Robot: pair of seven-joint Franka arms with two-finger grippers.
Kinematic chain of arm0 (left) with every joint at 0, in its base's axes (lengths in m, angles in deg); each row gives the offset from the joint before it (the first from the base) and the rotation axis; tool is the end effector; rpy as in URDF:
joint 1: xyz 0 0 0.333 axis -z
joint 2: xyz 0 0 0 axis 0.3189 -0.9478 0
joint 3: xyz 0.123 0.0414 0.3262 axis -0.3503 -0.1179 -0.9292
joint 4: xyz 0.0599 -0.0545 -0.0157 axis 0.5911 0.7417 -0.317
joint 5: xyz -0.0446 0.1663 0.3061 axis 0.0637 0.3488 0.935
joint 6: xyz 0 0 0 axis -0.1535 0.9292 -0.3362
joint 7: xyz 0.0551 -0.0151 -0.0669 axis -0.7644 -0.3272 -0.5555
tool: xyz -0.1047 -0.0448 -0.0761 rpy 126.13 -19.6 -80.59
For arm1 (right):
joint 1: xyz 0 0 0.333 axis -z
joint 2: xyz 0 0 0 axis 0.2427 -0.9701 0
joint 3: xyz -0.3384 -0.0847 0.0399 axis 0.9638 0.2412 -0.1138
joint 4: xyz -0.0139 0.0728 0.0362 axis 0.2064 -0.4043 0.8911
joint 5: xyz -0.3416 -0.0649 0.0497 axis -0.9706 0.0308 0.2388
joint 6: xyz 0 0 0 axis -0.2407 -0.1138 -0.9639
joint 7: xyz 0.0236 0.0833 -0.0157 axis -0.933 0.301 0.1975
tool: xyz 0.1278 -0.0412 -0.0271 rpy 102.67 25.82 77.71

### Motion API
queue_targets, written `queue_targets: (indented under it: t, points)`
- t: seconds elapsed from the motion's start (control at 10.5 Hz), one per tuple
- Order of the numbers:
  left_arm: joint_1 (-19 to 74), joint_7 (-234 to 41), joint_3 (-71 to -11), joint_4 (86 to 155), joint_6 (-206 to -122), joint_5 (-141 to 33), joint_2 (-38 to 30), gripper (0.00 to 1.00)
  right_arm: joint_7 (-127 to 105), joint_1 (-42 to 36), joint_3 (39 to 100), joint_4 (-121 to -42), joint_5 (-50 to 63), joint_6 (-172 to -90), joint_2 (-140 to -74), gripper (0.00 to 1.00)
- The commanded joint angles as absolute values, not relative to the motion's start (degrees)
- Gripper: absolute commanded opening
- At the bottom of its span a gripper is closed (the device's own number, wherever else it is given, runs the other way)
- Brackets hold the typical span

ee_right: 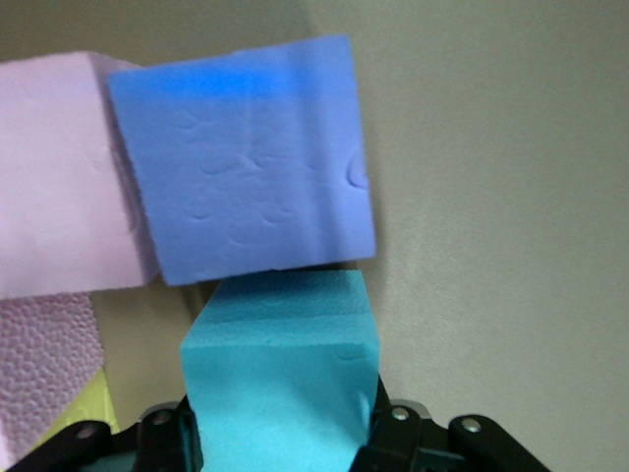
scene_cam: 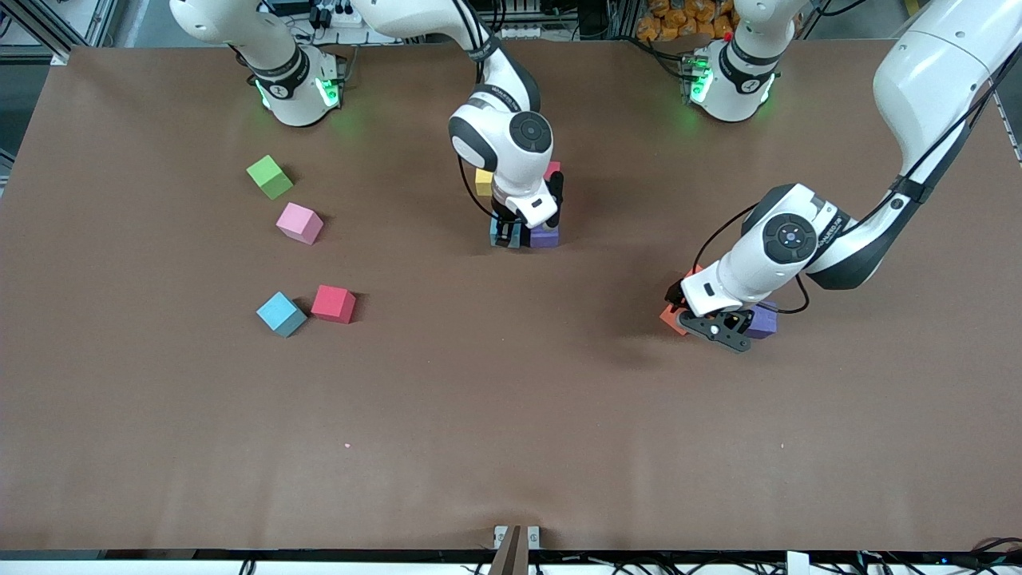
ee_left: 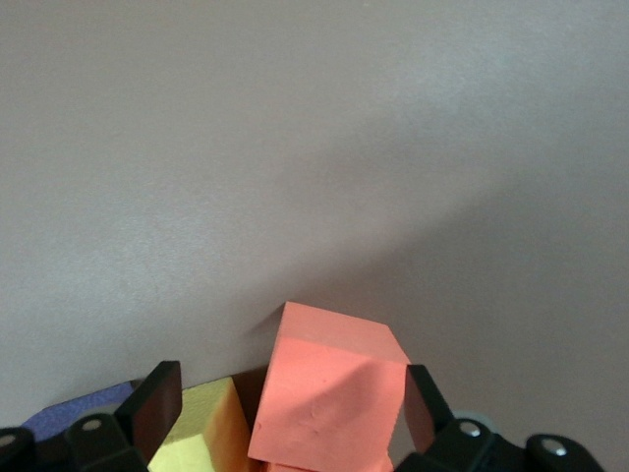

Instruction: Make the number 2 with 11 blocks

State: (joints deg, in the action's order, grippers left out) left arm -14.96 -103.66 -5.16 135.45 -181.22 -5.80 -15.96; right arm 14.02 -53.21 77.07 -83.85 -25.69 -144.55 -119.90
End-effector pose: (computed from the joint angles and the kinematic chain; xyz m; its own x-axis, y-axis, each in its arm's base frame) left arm 0.5725 -0.1472 0.2741 0.8780 -0.4756 0.0541 -0.4775 -0.8781 0.0311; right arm 0.3583 0.5229 0.2303 0.1271 0.9796 -0.1559 0.9917 -0.1282 0.0033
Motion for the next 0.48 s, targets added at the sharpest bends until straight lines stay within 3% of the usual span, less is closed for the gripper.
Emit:
queue_targets:
  t: [0.0, 0.38]
  points:
    - [-14.3, -97.6, -4.8, 134.1, -179.7, -7.3, -16.5, 1.0, 14.4, -53.1, 76.8, -81.3, -24.0, -143.6, -121.5, 0.56]
    - [-12.4, -92.5, -6.7, 132.8, -179.3, -7.3, -18.7, 1.0, 14.2, -53.1, 76.8, -80.3, -23.5, -143.6, -122.1, 0.56]
